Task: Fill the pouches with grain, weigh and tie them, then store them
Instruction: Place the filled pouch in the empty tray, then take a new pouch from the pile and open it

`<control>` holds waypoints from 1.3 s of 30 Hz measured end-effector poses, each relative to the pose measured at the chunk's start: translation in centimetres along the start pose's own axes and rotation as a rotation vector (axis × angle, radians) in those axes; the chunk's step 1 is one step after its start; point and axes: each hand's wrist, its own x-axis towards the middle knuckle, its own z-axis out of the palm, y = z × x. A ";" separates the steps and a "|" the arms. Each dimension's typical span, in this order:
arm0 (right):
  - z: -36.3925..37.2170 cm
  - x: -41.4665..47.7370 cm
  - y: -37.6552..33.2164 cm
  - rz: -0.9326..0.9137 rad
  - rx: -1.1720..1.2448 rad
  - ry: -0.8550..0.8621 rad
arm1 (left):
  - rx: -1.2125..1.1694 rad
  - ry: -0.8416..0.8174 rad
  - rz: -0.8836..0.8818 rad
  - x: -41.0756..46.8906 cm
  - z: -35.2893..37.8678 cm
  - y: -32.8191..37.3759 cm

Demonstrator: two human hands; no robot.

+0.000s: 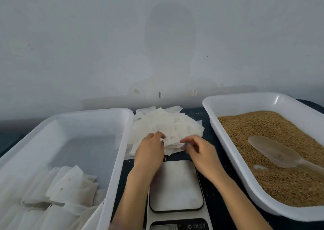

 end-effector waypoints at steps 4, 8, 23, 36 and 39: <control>-0.5 0.3 3.8 0.124 -0.014 0.087 | 0.035 -0.060 -0.058 2.4 2.3 -2.1; -0.2 0.9 4.2 0.174 0.108 0.091 | 0.092 0.019 -0.097 3.1 2.2 -2.1; -0.5 0.7 4.6 0.163 0.137 0.036 | -0.233 0.296 -0.093 1.3 3.1 -3.9; -0.7 0.4 4.2 0.123 0.196 0.048 | -0.921 0.368 -0.309 1.2 1.8 -2.7; -1.0 0.1 3.3 0.070 0.239 0.052 | -1.269 0.241 -0.239 0.6 0.7 -1.4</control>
